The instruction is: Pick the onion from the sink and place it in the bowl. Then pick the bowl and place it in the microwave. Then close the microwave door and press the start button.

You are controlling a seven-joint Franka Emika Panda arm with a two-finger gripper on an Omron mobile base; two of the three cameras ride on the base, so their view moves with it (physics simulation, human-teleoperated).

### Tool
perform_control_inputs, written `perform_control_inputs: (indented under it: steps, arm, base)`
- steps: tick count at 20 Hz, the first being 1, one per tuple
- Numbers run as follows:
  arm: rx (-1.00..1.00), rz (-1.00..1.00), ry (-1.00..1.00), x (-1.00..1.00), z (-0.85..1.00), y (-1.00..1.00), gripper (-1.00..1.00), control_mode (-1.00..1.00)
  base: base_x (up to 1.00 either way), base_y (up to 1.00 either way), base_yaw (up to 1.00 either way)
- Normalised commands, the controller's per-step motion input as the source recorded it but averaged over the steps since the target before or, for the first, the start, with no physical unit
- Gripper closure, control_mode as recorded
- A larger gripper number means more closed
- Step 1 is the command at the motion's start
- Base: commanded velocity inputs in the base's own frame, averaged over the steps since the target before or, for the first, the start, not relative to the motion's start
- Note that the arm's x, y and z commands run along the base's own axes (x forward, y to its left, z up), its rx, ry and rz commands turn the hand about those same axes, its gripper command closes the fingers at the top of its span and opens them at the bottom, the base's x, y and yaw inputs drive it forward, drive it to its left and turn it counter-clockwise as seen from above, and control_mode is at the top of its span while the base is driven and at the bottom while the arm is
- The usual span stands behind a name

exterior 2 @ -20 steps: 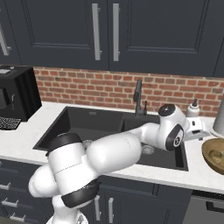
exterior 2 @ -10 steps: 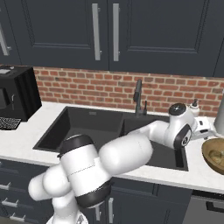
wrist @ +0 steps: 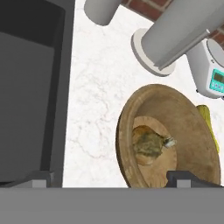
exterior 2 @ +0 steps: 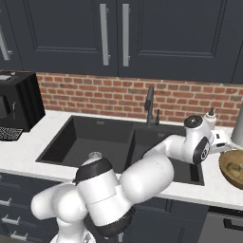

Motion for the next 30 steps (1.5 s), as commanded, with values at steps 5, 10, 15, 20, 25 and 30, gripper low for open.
perform_control_inputs:
  steps: [5,10,15,20,25,30]
  arm:
    - [0.0,0.0,0.0,0.09,-0.32,-0.03,-1.0,-1.0]
    - [0.02,0.0,0.0,0.26,-0.08,-0.22,-1.0,-1.0]
    - [0.02,0.0,0.01,0.31,-0.05,-0.26,-1.0,-1.0]
    - [0.0,0.0,0.04,0.18,-0.25,-0.23,-1.0,-1.0]
    - [0.01,0.0,0.02,0.17,-0.27,-0.38,-1.0,-1.0]
    - [0.02,0.0,0.01,0.16,-0.21,-0.38,-1.0,-1.0]
  base:
    - [0.0,0.0,0.0]
    - [0.0,0.0,0.0]
    - [0.0,0.0,0.0]
    - [0.0,0.0,0.0]
    - [0.0,0.0,0.0]
    - [0.0,0.0,0.0]
